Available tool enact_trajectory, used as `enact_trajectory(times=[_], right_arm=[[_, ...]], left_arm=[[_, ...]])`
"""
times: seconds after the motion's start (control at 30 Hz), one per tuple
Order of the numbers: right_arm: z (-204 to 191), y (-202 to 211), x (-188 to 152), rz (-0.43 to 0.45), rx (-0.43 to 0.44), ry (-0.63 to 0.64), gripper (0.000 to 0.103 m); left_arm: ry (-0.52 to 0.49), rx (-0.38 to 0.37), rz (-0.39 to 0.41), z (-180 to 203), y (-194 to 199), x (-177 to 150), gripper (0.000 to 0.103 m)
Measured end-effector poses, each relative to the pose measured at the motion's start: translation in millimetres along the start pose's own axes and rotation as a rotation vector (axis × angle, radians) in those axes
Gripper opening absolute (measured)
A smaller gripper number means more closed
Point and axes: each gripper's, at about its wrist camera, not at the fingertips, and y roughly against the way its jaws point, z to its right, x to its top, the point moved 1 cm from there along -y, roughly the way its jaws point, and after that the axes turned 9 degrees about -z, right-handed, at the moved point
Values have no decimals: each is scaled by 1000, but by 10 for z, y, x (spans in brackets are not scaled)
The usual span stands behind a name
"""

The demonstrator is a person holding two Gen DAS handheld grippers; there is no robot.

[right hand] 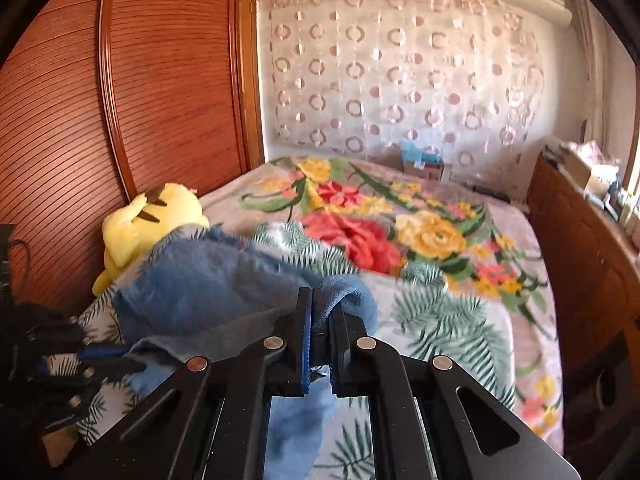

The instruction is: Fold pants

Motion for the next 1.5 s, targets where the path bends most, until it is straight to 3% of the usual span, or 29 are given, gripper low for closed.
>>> enact_trajectory(times=[0.2, 0.43, 0.97, 1.2, 1.3, 1.37, 1.5], right_arm=[[-143, 77, 326, 37, 5, 28, 6], [-448, -229, 611, 25, 51, 70, 6], [-1000, -1650, 987, -151, 121, 184, 6], [-1158, -1920, 1140, -190, 93, 160, 7], [-1125, -1932, 1182, -204, 115, 129, 19], [-1098, -1858, 1201, -175, 114, 116, 41], [-955, -1668, 1182, -120, 140, 90, 47]], left_arm=[[-16, 38, 60, -79, 375, 201, 5], [78, 77, 57, -581, 462, -7, 5], [276, 99, -98, -1340, -195, -953, 5], [328, 81, -126, -1519, -281, -1123, 5], [330, 80, -120, -1517, -249, -1133, 5], [322, 93, -112, -1507, -214, -1108, 5], [307, 103, -94, -1456, -158, -1030, 5]])
